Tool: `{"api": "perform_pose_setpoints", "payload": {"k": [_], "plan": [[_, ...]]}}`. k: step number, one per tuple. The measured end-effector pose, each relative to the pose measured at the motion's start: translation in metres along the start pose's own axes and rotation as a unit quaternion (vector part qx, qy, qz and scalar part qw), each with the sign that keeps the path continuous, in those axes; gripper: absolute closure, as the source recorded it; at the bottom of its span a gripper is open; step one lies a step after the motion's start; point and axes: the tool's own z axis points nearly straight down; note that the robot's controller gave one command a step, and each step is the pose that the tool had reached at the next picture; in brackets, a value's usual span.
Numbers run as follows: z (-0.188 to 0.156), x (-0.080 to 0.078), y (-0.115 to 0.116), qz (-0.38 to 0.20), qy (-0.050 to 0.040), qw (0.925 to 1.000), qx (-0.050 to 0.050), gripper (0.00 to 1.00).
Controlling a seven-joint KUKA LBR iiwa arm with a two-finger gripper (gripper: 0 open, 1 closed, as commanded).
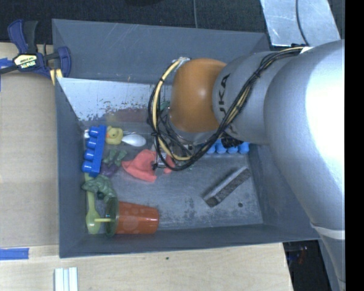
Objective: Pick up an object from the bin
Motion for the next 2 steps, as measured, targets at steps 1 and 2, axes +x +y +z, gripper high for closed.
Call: {"api": "perform_pose_setpoints", "payload": {"k": [1, 2], "plan": [[-0.057, 0.002, -0.002, 0.006, 0.0022, 1.0000, 0.000, 1.00], [-0.133, -0.006, -0.002, -0.005, 0.0032, 1.0000, 0.001, 1.00]]}}
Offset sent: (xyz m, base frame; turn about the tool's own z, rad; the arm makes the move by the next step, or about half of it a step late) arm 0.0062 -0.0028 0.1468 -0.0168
